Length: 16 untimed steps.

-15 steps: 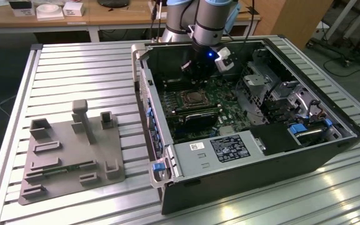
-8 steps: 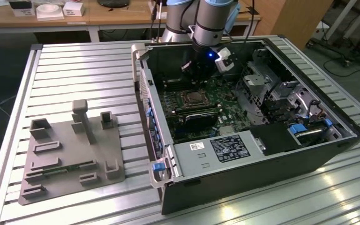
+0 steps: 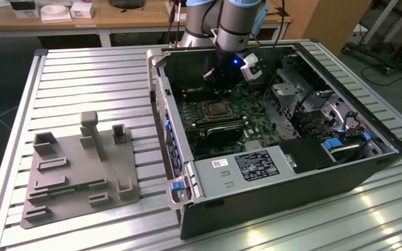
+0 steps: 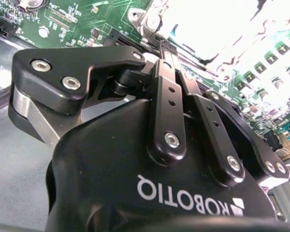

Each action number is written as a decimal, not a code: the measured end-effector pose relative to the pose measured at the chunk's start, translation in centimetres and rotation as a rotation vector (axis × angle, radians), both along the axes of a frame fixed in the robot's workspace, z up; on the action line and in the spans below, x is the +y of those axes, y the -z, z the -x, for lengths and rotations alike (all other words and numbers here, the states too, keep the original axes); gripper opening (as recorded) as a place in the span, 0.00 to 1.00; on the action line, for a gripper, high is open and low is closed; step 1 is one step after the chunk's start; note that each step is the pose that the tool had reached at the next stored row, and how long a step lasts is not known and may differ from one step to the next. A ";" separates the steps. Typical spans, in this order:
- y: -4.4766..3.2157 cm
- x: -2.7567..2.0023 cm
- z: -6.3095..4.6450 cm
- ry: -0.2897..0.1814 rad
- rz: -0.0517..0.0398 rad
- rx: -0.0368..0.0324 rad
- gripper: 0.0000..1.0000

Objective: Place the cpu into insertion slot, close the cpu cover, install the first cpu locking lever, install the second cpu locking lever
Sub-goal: 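Install the first cpu locking lever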

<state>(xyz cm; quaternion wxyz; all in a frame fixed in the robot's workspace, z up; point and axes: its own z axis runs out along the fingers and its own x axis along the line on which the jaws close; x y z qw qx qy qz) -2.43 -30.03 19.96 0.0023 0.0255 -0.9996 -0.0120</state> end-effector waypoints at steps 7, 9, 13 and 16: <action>-0.06 -0.06 0.0 0.000 0.0003 0.0002 0.11; -0.11 -0.05 0.0 0.000 0.0001 0.0001 0.11; -0.13 -0.05 0.0 0.000 -0.0001 0.0000 0.11; -0.14 -0.16 0.0 0.000 0.0002 0.0001 0.11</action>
